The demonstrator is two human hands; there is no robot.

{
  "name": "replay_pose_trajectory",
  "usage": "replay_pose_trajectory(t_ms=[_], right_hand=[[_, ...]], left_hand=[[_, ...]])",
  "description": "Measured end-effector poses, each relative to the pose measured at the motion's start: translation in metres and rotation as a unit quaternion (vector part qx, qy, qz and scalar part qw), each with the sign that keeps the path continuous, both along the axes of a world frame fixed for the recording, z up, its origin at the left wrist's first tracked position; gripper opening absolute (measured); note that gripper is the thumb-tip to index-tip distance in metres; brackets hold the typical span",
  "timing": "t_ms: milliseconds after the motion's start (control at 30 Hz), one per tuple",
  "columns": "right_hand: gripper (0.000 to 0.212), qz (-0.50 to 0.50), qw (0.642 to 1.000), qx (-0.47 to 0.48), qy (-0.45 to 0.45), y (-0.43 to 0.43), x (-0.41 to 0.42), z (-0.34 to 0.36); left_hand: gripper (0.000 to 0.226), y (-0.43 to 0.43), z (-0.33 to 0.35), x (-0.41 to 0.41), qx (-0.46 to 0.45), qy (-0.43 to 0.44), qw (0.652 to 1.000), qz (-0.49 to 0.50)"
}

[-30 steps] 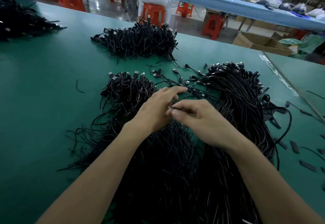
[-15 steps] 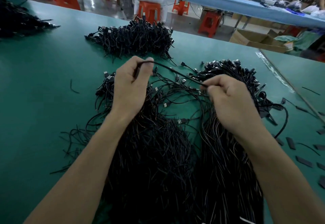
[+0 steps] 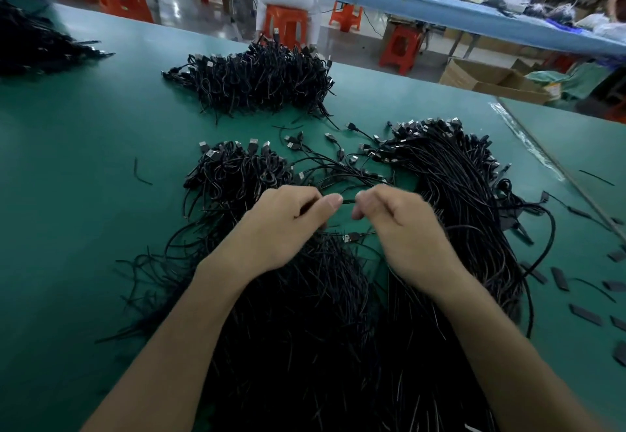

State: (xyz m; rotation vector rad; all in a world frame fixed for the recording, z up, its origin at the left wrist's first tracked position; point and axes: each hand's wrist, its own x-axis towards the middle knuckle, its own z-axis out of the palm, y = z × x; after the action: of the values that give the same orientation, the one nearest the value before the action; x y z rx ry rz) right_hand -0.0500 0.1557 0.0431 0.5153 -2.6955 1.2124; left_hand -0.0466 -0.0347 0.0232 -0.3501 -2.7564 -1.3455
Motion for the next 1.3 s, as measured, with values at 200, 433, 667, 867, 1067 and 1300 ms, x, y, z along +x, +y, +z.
replay_pose_trajectory(t_ms=[200, 433, 667, 867, 1067, 1300], right_hand=[[0.032, -0.046, 0.988, -0.146, 0.007, 0.005, -0.011, 0.007], [0.021, 0.111, 0.985, -0.089, -0.093, -0.017, 0.005, 0.001], [0.036, 0.118, 0.983, 0.069, -0.123, -0.018, 0.015, -0.004], [0.029, 0.167, 0.967, 0.133, -0.137, -0.016, 0.024, 0.004], [0.023, 0.132, 0.985, 0.083, -0.076, 0.004, 0.014, 0.023], [0.017, 0.14, 0.98, -0.14, -0.003, 0.0, 0.008, 0.038]], left_hand=[[0.058, -0.002, 0.008, 0.013, 0.216, -0.166, 0.944, -0.184], [0.048, 0.01, 0.016, 0.018, 0.522, -0.211, 0.782, -0.268], [0.034, 0.012, 0.008, 0.01, 0.612, -0.12, 0.773, -0.117], [0.035, 0.019, -0.008, 0.004, 0.316, 0.09, 0.939, 0.098], [0.032, 0.017, -0.01, 0.007, 0.165, -0.099, 0.98, -0.051], [0.074, 0.028, 0.011, 0.026, 0.386, -0.206, 0.88, -0.185]])
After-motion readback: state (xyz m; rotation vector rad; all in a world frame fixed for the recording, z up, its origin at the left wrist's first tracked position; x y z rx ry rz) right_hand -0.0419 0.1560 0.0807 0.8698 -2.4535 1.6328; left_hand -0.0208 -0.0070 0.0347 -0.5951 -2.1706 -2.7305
